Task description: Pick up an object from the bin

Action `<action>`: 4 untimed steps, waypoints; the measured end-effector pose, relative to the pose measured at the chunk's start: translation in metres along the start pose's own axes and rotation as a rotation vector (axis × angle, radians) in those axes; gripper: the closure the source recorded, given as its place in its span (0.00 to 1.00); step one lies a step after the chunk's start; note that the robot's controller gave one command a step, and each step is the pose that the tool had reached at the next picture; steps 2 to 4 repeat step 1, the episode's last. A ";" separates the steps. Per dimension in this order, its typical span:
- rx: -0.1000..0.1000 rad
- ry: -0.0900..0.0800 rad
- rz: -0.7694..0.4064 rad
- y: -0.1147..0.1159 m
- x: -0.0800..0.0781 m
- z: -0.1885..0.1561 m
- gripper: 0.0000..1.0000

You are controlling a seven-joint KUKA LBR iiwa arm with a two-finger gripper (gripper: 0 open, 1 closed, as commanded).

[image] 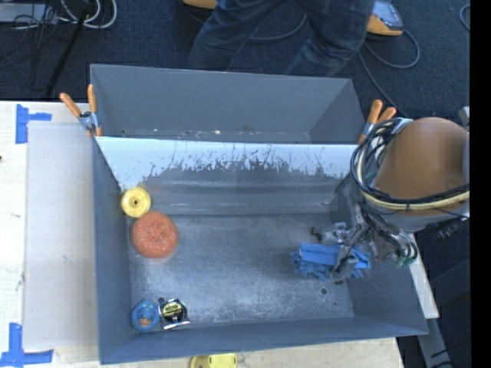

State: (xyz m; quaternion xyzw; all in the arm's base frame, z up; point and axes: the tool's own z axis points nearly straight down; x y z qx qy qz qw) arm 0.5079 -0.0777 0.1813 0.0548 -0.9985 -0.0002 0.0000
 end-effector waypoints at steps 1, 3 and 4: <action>0.000 0.000 0.000 0.000 0.000 0.000 1.00; 0.000 0.000 0.000 0.000 0.000 0.000 1.00; 0.000 0.000 0.000 0.000 0.000 0.000 1.00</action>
Offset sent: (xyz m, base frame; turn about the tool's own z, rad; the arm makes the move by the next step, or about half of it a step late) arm 0.0301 -0.0235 0.2887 0.0353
